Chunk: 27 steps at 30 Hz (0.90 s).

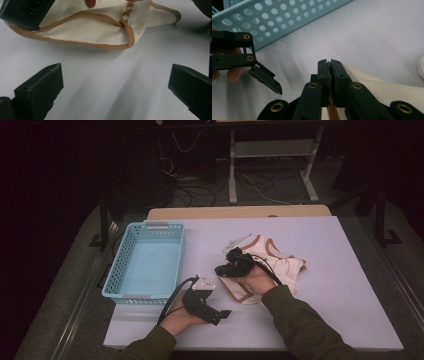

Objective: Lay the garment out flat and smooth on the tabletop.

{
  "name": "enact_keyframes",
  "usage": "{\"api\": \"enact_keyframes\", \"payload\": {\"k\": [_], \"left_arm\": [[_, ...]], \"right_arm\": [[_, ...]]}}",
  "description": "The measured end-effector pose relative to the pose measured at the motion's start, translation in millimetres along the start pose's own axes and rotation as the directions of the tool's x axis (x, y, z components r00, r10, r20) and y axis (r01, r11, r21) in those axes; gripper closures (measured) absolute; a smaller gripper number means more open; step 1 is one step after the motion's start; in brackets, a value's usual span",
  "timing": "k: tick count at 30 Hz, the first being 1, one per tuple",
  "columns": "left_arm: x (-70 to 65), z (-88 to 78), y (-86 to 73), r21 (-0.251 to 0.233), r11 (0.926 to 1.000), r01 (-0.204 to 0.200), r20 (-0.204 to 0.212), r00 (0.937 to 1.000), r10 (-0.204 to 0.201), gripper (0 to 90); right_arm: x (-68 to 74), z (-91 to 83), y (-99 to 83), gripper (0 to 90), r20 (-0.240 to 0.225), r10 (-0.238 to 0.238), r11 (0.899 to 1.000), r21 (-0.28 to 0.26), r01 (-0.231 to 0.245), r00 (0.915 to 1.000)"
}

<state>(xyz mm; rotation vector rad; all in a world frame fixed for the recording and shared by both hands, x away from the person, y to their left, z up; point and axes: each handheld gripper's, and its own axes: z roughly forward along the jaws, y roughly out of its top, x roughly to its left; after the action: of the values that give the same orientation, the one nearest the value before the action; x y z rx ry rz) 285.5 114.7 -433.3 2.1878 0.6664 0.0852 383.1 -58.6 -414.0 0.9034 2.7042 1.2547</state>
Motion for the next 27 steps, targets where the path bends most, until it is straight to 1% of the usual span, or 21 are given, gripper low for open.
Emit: {"api": "enact_keyframes", "payload": {"k": [1,3,4,5,6,8,13,14,15,19,20,25,26,27], "left_arm": [[0.0,0.1,-0.1,0.0,1.0,0.001,0.0,1.0,-0.001,0.0],[0.1,-0.1,-0.1,0.005,1.0,-0.003,-0.001,1.0,0.003,0.0],[0.1,-0.1,-0.1,0.005,1.0,-0.004,-0.001,1.0,0.004,0.0],[0.1,-0.1,-0.1,0.005,1.0,-0.004,-0.001,1.0,0.004,0.0],[0.0,-0.1,0.0,0.005,1.0,-0.004,-0.001,1.0,0.004,0.0],[-0.1,0.1,0.0,0.004,1.0,-0.003,-0.002,1.0,0.003,0.0],[-0.1,0.3,-0.2,0.004,1.0,0.0,0.0,1.0,0.0,0.0],[0.4,0.0,-0.1,0.012,0.9999,-0.008,0.0,1.0,0.008,0.0],[-0.5,0.8,-0.3,0.003,1.0,0.005,0.001,1.0,-0.005,0.0],[-0.4,0.7,-0.2,0.007,1.0,-0.005,-0.002,1.0,0.005,0.0],[-0.8,1.2,-0.3,-0.001,1.0,0.002,-0.004,1.0,-0.002,0.0],[-1.3,1.8,-0.5,-0.005,0.9999,0.012,-0.002,0.9999,-0.012,0.0],[-0.8,1.3,-0.4,-0.003,1.0,0.006,-0.001,1.0,-0.006,0.0],[0.2,0.5,-0.2,0.008,0.9999,-0.006,-0.002,1.0,0.006,0.0]], "right_arm": [[-0.1,-2.4,0.5,67.2,-0.002,0.003,1.0,-0.016,-0.003,1.0],[-0.6,-4.9,1.0,57.5,-0.002,0.011,1.0,-0.025,-0.011,0.9999],[-1.4,-5.7,0.8,54.7,-0.005,0.013,0.999,-0.03,-0.013,0.9999],[-1.4,-5.7,0.8,54.7,-0.005,0.013,0.999,-0.03,-0.013,0.9999],[-1.9,-6.6,0.7,51.2,-0.006,0.015,0.999,-0.029,-0.015,0.9999],[-2.7,-8.9,0.0,40.6,0.011,0.018,0.999,-0.028,-0.017,0.9998],[-5.3,-14.0,-3.1,33.4,0.018,0.019,0.999,-0.032,-0.019,0.9996],[-5.9,-15.3,-4.3,32.5,0.018,0.02,0.999,-0.026,-0.019,0.9996],[-6.8,-16.5,-5.8,31.6,0.019,0.014,1.0,-0.024,-0.013,0.9997],[-10.1,-21.9,-12.1,29.5,0.024,0.018,1.0,-0.014,-0.018,0.9995],[-10.8,-23.4,-13.8,29.2,0.025,0.02,1.0,-0.016,-0.02,0.9995],[-13.7,-30.3,-20.3,27.3,0.031,0.022,1.0,-0.014,-0.021,0.9993],[-16.4,-36.0,-25.4,25.6,0.034,0.019,1.0,-0.019,-0.018,0.9993],[-17.1,-38.6,-26.8,25.4,0.037,0.024,1.0,-0.018,-0.023,0.999]]}}
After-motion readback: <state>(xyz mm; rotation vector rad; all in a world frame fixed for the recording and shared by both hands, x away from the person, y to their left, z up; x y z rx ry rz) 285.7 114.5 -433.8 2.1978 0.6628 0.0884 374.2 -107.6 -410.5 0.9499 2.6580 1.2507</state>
